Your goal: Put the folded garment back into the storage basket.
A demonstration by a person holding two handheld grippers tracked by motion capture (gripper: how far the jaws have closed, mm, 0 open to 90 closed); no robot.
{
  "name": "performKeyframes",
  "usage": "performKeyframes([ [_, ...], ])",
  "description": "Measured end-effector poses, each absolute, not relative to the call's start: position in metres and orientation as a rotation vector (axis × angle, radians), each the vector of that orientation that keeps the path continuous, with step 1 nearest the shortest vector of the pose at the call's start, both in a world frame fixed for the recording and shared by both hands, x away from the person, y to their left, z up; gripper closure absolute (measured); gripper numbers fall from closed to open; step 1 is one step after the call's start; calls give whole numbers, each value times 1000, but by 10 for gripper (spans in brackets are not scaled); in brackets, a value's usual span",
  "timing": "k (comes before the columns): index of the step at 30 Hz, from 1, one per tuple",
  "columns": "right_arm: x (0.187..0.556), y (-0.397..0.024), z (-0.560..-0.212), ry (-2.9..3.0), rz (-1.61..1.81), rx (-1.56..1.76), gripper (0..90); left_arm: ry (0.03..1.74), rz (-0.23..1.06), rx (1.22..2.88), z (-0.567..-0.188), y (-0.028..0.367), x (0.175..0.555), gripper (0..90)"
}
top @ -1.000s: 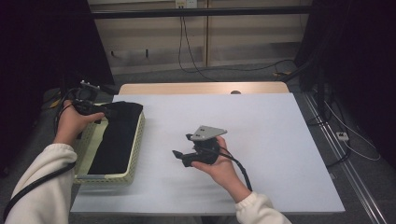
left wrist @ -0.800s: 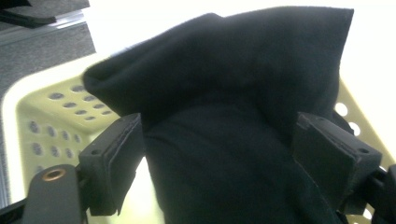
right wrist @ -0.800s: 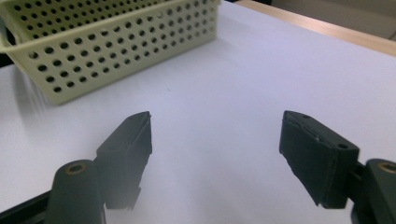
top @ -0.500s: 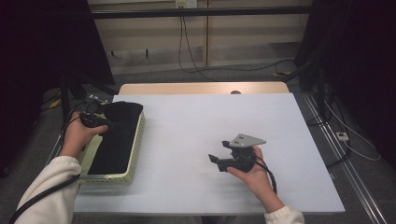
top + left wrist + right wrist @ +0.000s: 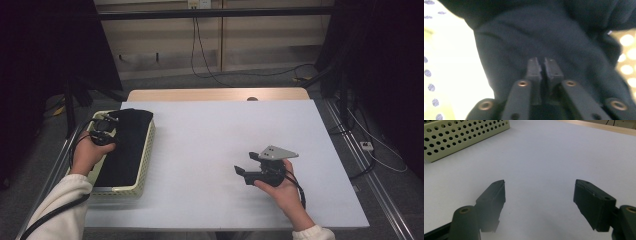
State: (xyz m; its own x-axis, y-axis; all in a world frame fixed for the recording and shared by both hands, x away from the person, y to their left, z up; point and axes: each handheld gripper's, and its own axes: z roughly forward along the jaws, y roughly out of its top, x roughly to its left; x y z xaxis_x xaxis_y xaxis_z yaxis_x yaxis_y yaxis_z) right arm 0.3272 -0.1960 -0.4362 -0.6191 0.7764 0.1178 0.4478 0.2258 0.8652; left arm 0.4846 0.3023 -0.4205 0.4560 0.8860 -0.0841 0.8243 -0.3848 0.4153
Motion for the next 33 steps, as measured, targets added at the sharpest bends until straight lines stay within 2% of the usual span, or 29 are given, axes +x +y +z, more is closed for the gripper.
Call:
performKeyframes([
  [3,327,-197,-436,2159,1354,1137,261,1472,186,2289,-430,306,483,900],
  [17,324,-198,-437,2152,1354,1139,261,1552,145,2239,-430,327,474,900],
  [24,324,-197,-436,2150,1357,1135,261,1589,140,2271,-427,341,468,900],
  [33,325,-196,-436,2148,1361,1140,262,1589,146,2233,-421,331,477,900],
])
